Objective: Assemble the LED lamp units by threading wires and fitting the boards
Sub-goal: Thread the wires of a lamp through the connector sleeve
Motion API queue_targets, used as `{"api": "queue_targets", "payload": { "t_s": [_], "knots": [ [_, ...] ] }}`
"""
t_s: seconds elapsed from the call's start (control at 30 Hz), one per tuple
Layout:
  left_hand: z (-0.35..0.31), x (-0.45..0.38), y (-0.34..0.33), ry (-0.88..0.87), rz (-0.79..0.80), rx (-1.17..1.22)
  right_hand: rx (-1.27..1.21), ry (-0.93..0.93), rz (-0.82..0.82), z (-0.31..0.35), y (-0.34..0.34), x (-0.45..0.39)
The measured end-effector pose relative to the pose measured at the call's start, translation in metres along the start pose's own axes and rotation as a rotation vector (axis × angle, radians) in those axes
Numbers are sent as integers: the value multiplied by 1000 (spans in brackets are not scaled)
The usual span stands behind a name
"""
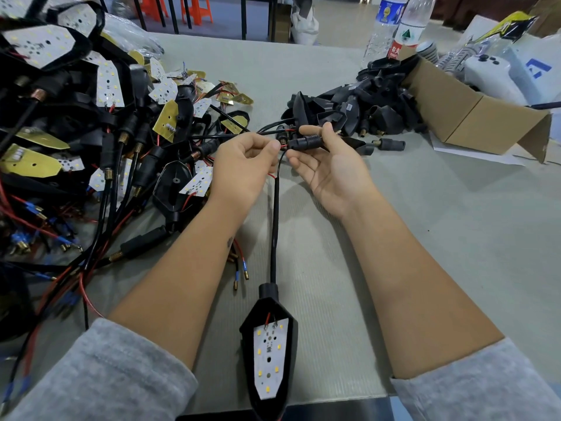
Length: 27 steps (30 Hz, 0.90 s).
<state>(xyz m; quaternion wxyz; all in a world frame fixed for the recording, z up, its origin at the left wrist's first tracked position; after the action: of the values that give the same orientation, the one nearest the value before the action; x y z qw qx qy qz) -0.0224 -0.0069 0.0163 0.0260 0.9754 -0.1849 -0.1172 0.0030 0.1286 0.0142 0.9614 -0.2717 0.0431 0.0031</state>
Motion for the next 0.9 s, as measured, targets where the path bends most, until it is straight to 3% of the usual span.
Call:
{"api": "queue_targets", "payload": {
  "t_s": [0.57,0.9],
  "knots": [
    [-2,0,-1,-26,112,-26,62,-8,-63,2,1,0],
    [4,-3,2,58,115,-17,115,-13,-31,2,1,0]
  ]
}}
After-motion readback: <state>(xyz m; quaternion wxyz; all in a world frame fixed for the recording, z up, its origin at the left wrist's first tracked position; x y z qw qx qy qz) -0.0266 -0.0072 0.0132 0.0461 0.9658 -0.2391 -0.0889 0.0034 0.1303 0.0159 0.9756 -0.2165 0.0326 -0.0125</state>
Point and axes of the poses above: each hand's wrist, its own x-axis away from the middle knuckle, its own y-axis out of the back of the hand, z = x × y, the point moved 3 cm from there along -x, towards the middle knuckle, and after that the axes turned 14 degrees about z, right-handed, at the moved point
